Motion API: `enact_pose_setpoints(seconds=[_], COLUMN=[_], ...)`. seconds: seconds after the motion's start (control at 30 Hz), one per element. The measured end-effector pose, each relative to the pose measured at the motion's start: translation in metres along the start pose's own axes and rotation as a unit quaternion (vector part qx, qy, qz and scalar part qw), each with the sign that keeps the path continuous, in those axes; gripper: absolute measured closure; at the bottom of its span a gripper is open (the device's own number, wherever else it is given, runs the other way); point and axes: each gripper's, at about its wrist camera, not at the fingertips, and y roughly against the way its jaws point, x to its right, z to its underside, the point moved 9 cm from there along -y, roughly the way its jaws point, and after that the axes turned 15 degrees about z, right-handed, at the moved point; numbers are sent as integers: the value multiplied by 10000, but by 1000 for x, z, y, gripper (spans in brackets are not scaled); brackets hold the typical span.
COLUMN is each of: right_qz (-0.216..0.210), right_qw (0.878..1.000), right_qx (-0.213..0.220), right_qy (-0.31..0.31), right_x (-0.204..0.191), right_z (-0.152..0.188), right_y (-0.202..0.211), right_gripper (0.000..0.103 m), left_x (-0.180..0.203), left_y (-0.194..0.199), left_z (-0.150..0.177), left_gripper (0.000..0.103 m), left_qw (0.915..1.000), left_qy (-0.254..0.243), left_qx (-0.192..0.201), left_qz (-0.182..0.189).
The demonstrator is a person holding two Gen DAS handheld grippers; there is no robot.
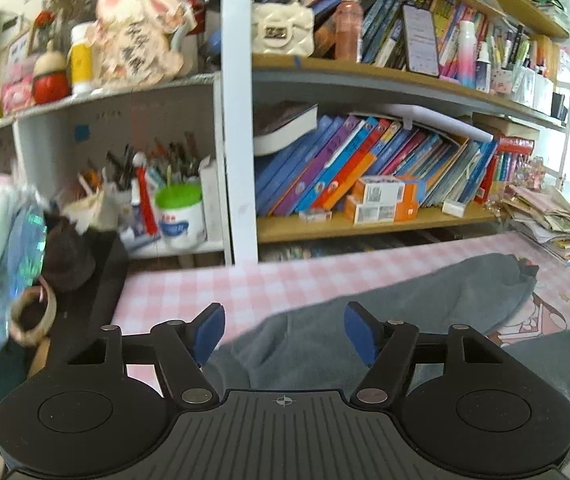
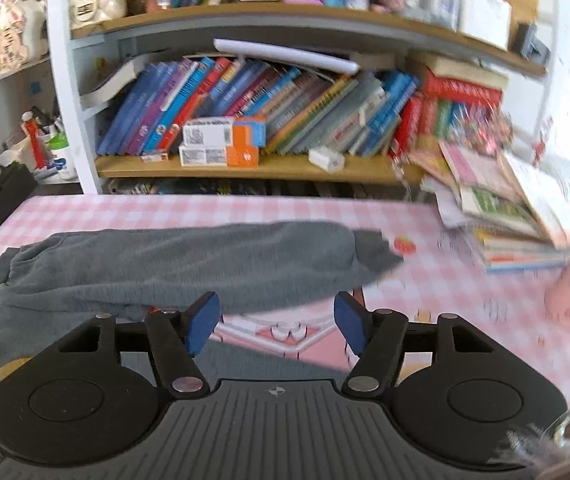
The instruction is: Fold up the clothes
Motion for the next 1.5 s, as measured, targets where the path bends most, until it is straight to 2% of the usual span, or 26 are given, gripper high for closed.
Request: enact_pose_setpoints(seconds=[0.07, 0.3, 0.6, 0.97, 1.27, 1.5], right_qz=[-23, -73, -141, -200, -185, -263], right_qw=[9999, 9986, 9980, 9972, 9932, 9884], right_qx=[94, 298, 127, -343, -614, -793], right_qy=[126, 427, 600, 632, 971, 1270], right_x=[0, 2, 0, 1, 1, -6], right_z=[-10, -38, -42, -47, -53, -53], right_y=[-1, -9, -43, -125, -193, -239], right_gripper=[37, 30, 27, 27, 26, 27], left_x=[2, 11, 9, -9, -22, -32], left_y=[-4, -22, -51, -104, -152, -183], left_z=[-6, -15, -12, -3, 8, 17], left_gripper=[28, 24, 23, 23, 23, 23], left_qw=[9999, 9995, 9993, 9973, 9931, 9893], left_qy=[-103, -266, -205, -134, -213, -135], left_qx=[13, -7, -203, -681, -1125, -1388], left_qz=[42, 179, 243, 224, 270, 438])
